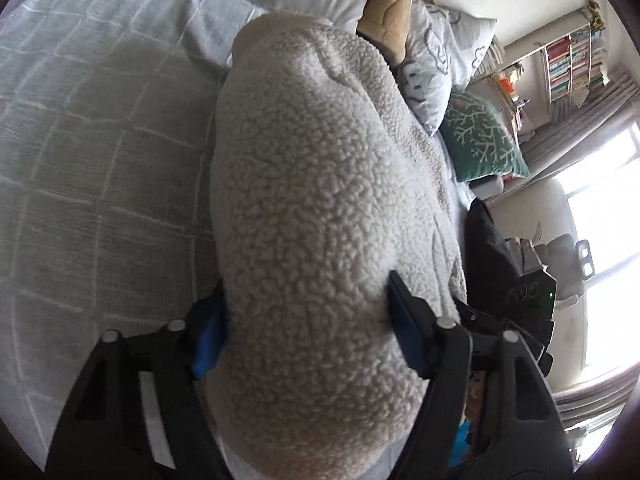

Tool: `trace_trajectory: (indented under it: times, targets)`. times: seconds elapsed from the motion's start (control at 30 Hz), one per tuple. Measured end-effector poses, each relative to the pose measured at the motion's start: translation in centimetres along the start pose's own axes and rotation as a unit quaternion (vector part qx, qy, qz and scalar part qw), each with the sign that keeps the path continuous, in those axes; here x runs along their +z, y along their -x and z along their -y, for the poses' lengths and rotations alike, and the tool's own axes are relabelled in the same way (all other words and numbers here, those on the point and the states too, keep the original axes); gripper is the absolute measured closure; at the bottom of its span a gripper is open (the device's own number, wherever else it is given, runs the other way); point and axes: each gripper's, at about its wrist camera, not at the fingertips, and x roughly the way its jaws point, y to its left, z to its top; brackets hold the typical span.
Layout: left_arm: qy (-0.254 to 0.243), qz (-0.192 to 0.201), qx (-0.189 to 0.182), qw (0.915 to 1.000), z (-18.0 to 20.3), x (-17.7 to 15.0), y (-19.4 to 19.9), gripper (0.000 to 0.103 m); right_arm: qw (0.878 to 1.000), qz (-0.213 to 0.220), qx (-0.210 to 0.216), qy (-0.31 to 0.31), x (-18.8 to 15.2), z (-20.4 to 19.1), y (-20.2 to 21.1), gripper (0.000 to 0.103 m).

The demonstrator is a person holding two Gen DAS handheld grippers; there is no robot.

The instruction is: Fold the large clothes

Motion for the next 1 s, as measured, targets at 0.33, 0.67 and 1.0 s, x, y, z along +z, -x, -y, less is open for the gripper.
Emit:
trace_trajectory:
  times: [0.33, 0.67, 1.0]
  targets:
    - [-0.017, 0.028, 0.096, 0.9949, -3.5, -2.1, 6.4, 0.028, 0.995, -0.058, -0.032, 0.077, -3.3, -9.0, -1.7, 0.039]
    - [-0.1, 0.071, 0.193, 0.9735, 0.7, -5.0, 10.7, 0.02, 0.978, -0.012, -0.165, 0.128, -5.6, -11.0, 0.1, 0.023]
    - [-0.095, 0.048, 0.282, 0.9536, 2.8, -12.4, 13.1, 0.017, 0.939, 0.064, -0.265, 0.21, -13.6, -17.5, 5.5, 0.021]
